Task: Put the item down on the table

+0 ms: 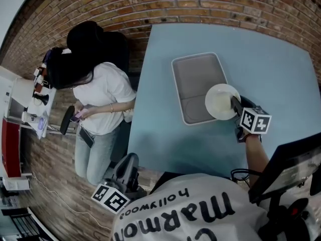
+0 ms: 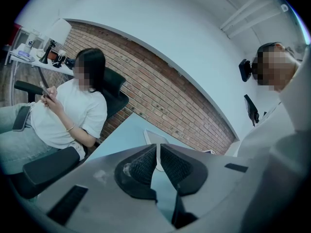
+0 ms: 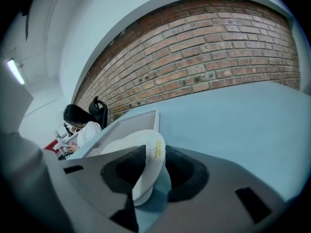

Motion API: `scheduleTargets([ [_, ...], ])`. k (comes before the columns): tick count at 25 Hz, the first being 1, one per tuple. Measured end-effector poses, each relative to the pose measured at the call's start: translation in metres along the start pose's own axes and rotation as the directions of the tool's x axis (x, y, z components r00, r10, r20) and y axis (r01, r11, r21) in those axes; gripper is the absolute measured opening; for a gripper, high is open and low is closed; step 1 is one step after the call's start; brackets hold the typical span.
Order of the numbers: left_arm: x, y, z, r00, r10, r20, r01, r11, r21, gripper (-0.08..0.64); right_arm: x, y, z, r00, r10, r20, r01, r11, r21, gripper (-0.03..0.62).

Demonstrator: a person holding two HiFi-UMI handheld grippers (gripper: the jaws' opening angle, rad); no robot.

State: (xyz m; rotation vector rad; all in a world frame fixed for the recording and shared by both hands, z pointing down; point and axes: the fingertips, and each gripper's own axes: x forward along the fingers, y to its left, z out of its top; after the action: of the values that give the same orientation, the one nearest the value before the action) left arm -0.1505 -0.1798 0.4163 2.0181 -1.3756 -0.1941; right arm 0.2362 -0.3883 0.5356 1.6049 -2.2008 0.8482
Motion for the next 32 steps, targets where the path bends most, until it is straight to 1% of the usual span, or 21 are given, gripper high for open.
scheduleTargets([
  [8,-0.001,0.001,0.001,1.000,0.003,0.000,-0.003,1.000,-0.001,0.029,0.003,0.009,-0.004,1.000,0.015,-0.026,-0.017,0.996,-0.091,0.115],
  [15,0.002,0.001,-0.002,1.000,-0.003,0.002,0.003,1.000,-0.001,0.029,0.006,0.012,-0.006,0.999,-0.011,-0.045,0.000,0.974,-0.225,0.120],
  [19,0.002,0.000,-0.003,1.000,-0.004,0.003,0.004,1.000,-0.002,0.029,0.005,0.012,-0.004,0.998,-0.037,-0.054,0.018,0.949,-0.315,0.123],
  [26,0.004,0.002,-0.004,1.000,-0.011,-0.001,0.011,1.000,-0.007,0.029,0.005,0.015,-0.003,0.994,-0.094,-0.057,0.055,0.876,-0.480,0.123],
  [28,0.004,0.002,-0.005,1.000,-0.012,-0.004,0.012,1.000,-0.008,0.029,0.006,0.014,-0.003,0.993,-0.099,-0.059,0.057,0.868,-0.493,0.123],
  [32,0.006,0.002,-0.006,1.000,-0.015,-0.006,0.015,1.000,-0.009,0.029,0.006,0.013,-0.003,0.992,-0.106,-0.062,0.061,0.866,-0.497,0.123],
])
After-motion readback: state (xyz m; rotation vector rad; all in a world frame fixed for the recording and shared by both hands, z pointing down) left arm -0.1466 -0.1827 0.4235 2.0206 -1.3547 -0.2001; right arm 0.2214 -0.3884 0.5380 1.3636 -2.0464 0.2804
